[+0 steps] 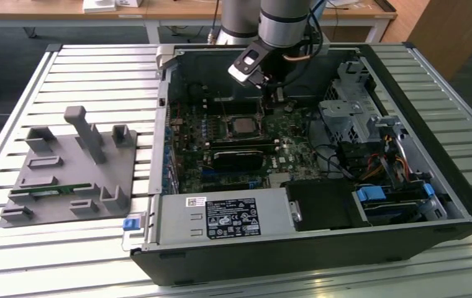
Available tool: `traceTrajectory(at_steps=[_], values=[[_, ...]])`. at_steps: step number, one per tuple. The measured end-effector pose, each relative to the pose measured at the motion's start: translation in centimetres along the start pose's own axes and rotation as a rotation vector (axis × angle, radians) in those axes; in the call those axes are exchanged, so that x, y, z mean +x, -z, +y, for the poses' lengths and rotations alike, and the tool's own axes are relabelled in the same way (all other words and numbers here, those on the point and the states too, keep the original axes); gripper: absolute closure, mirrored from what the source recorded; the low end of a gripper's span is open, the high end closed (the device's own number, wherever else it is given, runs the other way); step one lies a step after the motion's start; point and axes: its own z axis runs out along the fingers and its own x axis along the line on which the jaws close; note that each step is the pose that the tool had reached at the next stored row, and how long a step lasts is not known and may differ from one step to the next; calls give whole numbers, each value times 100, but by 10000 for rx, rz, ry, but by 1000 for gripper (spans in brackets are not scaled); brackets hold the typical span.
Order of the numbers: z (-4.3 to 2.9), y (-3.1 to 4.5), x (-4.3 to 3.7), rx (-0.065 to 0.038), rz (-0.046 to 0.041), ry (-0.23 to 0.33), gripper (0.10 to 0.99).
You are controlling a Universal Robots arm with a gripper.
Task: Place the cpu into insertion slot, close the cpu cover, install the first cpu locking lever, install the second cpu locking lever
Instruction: 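Close the cpu cover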
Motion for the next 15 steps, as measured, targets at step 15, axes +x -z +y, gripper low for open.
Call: traceTrajectory(at_steps=[15], values=[[-174,-56,1,11,2,1,980]])
